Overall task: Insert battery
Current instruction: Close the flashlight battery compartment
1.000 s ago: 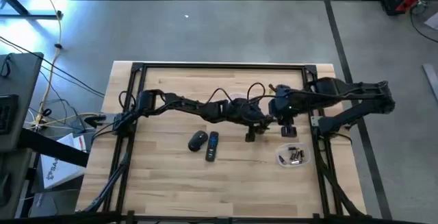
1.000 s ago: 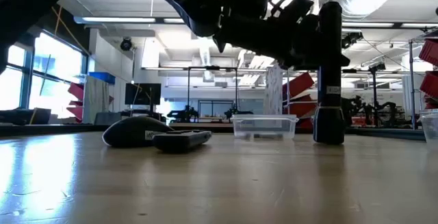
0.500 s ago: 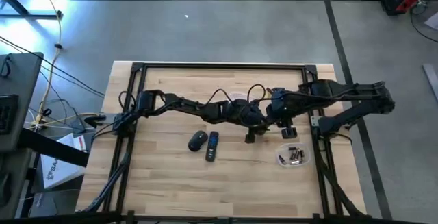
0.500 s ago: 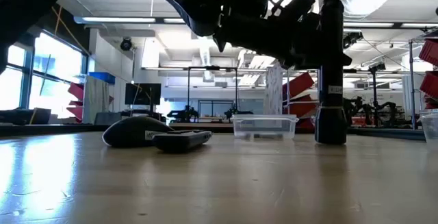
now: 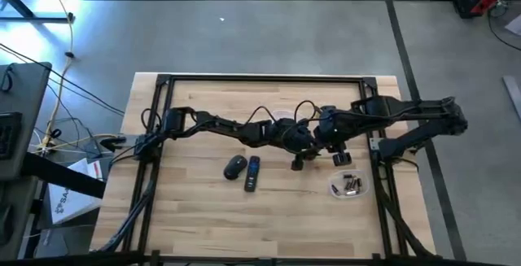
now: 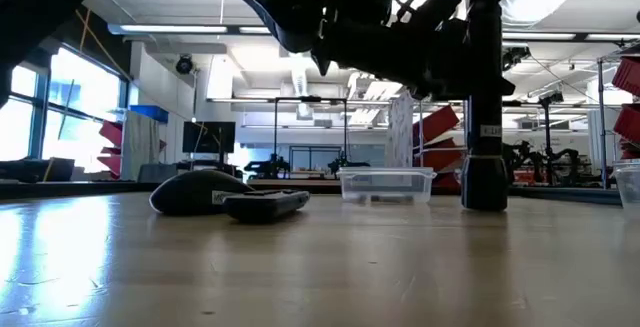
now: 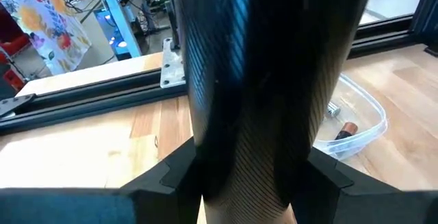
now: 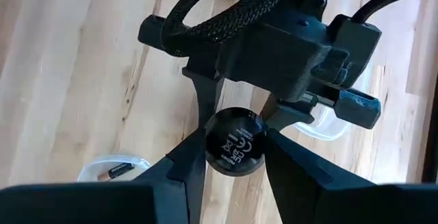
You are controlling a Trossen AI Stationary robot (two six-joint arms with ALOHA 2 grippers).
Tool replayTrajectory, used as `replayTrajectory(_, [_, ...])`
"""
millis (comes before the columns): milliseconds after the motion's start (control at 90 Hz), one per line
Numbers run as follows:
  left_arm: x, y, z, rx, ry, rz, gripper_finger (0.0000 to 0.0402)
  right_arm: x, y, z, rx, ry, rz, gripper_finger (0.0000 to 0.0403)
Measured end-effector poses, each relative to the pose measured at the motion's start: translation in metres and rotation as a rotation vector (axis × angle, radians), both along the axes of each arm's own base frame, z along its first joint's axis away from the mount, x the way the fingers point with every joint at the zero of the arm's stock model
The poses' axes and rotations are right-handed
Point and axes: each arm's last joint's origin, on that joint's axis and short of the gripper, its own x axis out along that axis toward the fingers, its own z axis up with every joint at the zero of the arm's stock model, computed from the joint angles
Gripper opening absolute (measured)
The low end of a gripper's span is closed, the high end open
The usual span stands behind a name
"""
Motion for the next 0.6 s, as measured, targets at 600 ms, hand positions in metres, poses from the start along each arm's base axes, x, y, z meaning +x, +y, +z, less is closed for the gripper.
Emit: replayTrajectory(600, [0.000, -0.001, 0.000, 0.006, -0.002, -0.003, 0.0146, 0.000, 0.000, -0.018, 0.008, 0.024, -0.033, 0.0112])
